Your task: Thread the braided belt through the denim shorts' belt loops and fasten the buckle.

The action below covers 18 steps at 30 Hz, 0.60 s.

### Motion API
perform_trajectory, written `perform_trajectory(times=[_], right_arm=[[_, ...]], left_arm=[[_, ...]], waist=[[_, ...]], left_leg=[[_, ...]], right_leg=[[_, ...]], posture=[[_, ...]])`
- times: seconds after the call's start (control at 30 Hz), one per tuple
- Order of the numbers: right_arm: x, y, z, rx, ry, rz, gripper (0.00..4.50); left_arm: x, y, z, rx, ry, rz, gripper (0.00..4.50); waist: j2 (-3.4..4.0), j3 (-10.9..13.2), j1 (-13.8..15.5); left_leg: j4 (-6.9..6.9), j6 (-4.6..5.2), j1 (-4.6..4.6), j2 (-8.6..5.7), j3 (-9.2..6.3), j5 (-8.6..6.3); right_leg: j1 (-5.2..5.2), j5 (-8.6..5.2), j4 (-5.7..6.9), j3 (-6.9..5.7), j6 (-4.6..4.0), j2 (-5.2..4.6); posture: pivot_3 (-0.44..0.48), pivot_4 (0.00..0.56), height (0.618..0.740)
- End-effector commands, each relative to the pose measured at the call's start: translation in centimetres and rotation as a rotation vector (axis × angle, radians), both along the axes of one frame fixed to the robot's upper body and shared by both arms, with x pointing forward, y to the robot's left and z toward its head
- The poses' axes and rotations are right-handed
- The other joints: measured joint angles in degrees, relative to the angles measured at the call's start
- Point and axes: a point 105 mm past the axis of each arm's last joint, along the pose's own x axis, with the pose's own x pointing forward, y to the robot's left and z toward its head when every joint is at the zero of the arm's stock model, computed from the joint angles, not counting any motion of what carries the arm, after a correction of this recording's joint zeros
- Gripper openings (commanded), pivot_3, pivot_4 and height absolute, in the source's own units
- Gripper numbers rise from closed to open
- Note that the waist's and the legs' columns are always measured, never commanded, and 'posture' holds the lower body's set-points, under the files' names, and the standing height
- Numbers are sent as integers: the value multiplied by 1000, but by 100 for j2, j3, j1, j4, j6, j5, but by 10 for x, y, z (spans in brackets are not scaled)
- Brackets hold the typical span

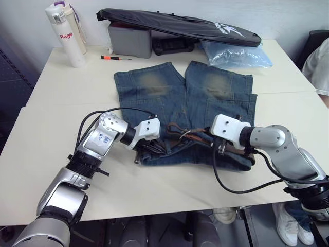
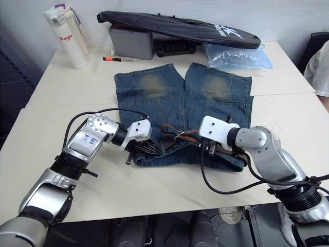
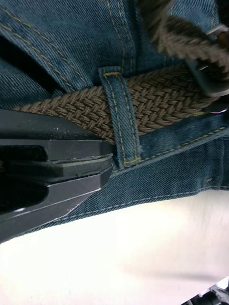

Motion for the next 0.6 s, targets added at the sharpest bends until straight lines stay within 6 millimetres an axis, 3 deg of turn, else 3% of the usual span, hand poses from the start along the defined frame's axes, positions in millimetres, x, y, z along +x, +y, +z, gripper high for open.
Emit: perform_trajectory(times=[0.03,0.3,0.43,0.6], right_arm=[[-6,-59,34,-220,-192,-32,77],[-41,-144,18,-359,-97,-168,77],[-52,-153,11,-369,-66,-177,77],[-48,-144,7,-343,-81,-163,77]], left_arm=[[-5,32,-21,90,45,31,0],[-4,38,-26,85,56,62,0],[-4,39,-30,85,63,65,0],[-1,39,-31,87,59,63,0]], waist=[[1,0,23],[3,-4,-26],[3,-4,16],[4,-5,13]], left_leg=[[-4,1,-1,0,0,-1],[-7,0,30,4,7,-1],[7,1,32,3,6,-2],[9,5,35,3,-1,-5]], right_leg=[[0,0,-4,-3,0,-1],[23,-1,0,3,-1,0],[33,1,-3,4,2,0],[42,1,-6,1,1,-1]], posture=[[0,150,740],[0,150,740],[0,150,740],[0,150,740]])
